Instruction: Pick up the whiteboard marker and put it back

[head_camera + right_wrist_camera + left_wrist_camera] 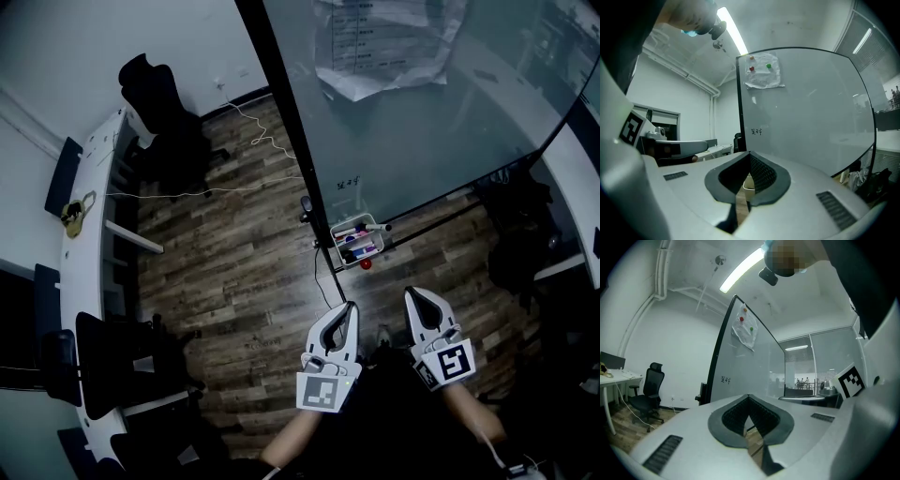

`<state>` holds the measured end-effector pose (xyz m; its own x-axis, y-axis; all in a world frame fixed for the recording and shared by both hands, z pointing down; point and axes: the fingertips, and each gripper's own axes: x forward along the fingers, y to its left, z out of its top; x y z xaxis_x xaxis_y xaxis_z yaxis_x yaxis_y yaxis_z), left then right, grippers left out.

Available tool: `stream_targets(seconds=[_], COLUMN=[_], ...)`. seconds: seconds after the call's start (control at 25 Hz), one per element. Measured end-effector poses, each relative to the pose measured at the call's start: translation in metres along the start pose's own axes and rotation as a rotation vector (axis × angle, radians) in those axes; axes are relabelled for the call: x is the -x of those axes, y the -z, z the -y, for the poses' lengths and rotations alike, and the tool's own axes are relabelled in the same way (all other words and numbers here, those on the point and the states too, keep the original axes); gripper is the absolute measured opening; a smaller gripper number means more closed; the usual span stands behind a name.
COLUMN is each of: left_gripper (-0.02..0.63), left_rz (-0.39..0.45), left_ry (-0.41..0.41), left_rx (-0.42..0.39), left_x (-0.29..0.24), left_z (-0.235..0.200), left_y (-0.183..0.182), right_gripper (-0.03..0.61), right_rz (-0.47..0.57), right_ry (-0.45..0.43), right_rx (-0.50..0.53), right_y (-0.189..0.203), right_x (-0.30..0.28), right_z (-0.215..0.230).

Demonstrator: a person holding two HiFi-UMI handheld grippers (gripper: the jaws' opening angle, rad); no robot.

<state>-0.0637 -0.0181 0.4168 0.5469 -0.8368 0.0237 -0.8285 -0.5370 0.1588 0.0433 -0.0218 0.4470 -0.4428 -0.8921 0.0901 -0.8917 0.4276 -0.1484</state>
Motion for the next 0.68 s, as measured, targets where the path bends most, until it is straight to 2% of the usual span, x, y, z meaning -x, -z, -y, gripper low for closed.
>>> stream_targets(seconds=[0.68], left_gripper=[0.002], left_rz=[0.017], left_ry=[-0.013], left_rx=[-0.030], left_x=[-0.008], left_z=[0.022], left_y=[0.000], right_gripper=[0.014], right_rz=[0.022], right_ry=[-0.062], right_rx=[0.016], right_y=[-0.007], right_x=[0.007], right_z=[0.010])
